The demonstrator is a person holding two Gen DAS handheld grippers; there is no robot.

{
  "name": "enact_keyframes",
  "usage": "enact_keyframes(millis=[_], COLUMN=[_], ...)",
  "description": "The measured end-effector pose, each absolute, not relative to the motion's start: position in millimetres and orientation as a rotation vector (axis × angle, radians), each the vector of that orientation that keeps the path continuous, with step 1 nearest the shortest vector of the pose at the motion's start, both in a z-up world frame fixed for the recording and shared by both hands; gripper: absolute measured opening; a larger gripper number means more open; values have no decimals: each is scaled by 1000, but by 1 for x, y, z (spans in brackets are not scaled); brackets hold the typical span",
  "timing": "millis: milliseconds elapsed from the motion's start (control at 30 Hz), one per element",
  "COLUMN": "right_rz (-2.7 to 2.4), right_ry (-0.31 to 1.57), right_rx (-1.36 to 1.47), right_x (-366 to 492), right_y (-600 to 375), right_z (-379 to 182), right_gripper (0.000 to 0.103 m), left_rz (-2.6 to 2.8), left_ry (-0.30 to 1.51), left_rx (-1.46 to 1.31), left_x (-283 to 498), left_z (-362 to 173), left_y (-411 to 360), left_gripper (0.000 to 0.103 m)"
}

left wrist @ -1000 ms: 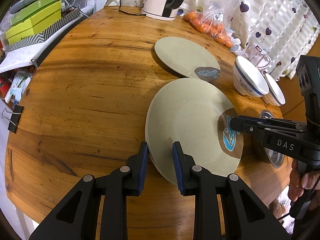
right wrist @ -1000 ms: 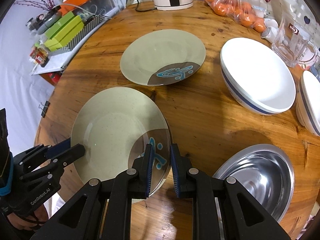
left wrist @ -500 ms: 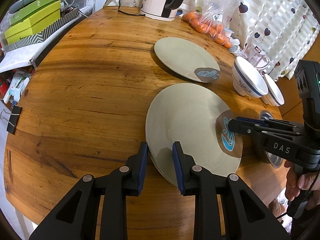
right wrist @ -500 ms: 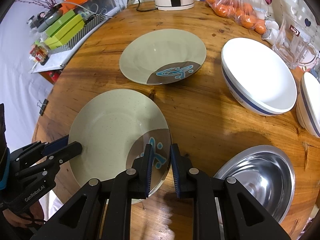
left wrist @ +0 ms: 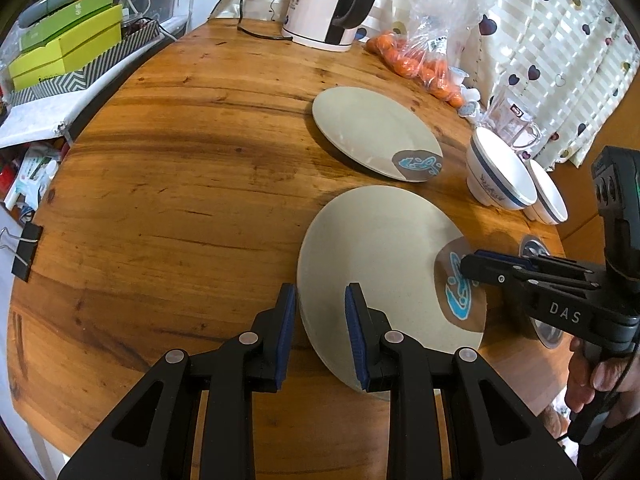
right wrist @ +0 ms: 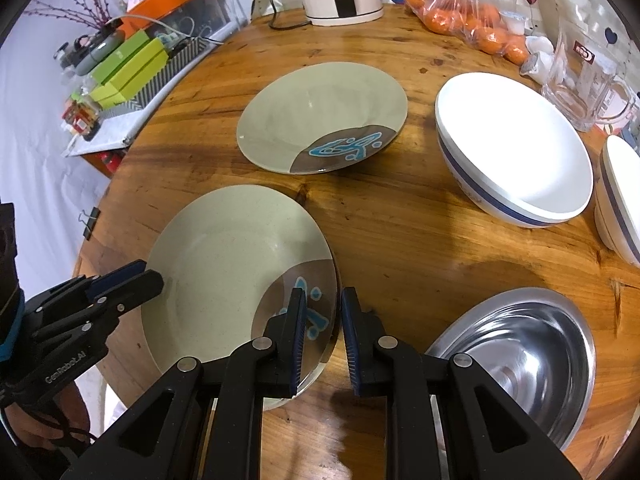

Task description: Organize plates and bowls

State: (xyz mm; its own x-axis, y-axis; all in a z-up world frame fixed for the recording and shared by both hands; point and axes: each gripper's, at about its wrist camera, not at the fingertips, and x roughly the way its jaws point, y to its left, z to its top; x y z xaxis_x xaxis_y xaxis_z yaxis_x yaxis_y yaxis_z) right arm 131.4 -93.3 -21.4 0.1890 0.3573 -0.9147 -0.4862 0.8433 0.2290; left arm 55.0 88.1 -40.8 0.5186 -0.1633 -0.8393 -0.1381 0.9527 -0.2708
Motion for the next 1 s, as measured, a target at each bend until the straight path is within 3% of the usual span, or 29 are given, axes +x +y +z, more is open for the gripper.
enact_keyframes(millis=[767, 1000], right_rz=[589, 583], right_ry=[1229, 1183], right_rx=[-122, -79], right_x=[131, 134], right_y=[-96, -108], right_z=[-18, -1], right_gripper=[19, 27], left_rz=[-18, -3], left_ry=[1031, 1001], left_rx=[-314, -312], left_x=[53, 52], left_z=[-38, -27], left_y=[88, 93], left_gripper=[26, 26])
